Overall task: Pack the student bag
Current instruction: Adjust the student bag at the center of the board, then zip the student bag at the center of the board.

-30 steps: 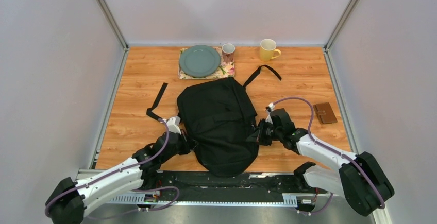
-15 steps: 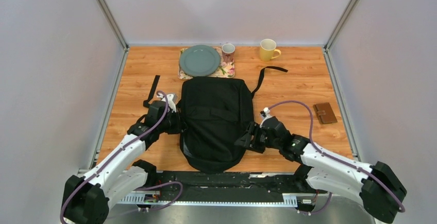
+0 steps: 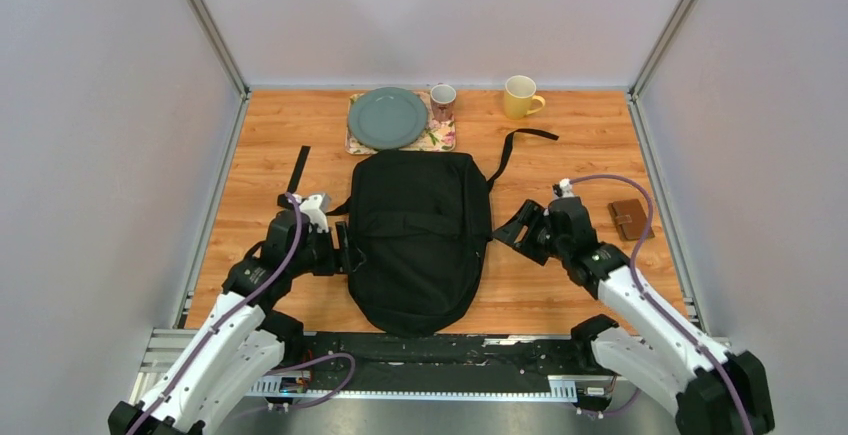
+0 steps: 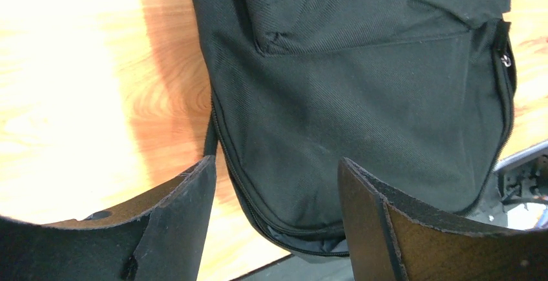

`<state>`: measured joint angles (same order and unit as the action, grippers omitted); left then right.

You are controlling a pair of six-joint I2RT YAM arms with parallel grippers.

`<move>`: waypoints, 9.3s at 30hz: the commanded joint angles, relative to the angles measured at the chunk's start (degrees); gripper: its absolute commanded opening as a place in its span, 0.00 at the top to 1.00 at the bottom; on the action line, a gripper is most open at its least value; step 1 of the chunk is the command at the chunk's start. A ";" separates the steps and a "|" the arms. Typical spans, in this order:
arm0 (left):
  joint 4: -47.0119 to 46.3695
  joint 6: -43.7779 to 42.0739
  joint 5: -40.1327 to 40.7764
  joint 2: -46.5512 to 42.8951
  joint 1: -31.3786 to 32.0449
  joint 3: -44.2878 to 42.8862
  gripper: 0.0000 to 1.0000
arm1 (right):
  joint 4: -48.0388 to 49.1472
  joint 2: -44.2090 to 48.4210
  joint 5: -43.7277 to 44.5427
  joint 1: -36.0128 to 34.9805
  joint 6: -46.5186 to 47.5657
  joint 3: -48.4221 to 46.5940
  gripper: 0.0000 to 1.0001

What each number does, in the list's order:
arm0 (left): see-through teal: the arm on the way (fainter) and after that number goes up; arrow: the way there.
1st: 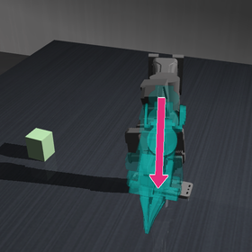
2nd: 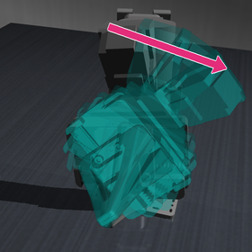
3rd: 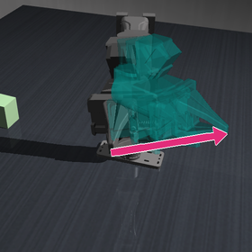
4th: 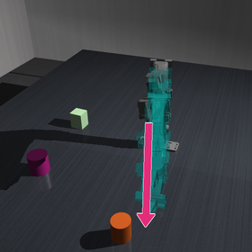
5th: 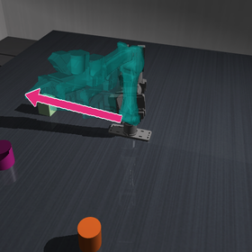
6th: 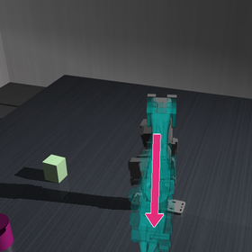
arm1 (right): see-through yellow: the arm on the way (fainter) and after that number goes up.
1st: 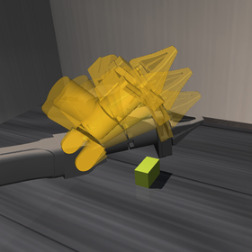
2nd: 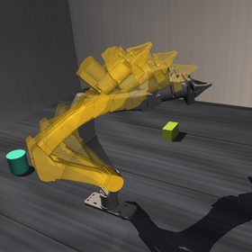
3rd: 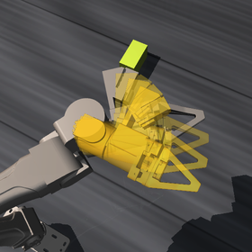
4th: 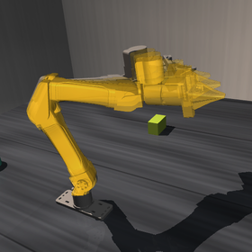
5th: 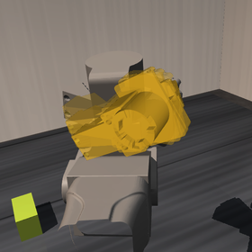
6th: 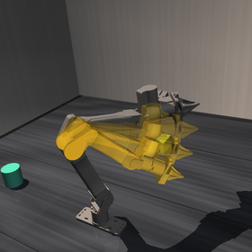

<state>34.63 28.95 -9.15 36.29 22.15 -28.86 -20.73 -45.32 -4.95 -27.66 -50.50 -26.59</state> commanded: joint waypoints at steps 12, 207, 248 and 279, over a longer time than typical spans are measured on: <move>-0.44 9.62 -9.82 -6.58 -0.27 4.15 0.22 | 16.79 -31.57 -24.76 7.88 12.78 -14.53 0.27; -31.99 13.21 8.52 22.60 46.14 -0.94 1.00 | 19.50 -18.84 -1.82 10.52 -1.88 -2.33 1.00; -23.99 -4.86 27.52 12.21 52.73 0.05 1.00 | 16.49 -13.51 -15.79 13.68 5.39 -0.65 0.56; -43.86 -6.01 3.43 32.61 54.93 -10.69 1.00 | 8.61 -2.47 -10.08 -11.80 -20.44 5.41 0.47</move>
<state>-4.12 22.59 -3.49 68.82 76.12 -37.32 -17.26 -44.29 -18.31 -39.16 -70.57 -19.53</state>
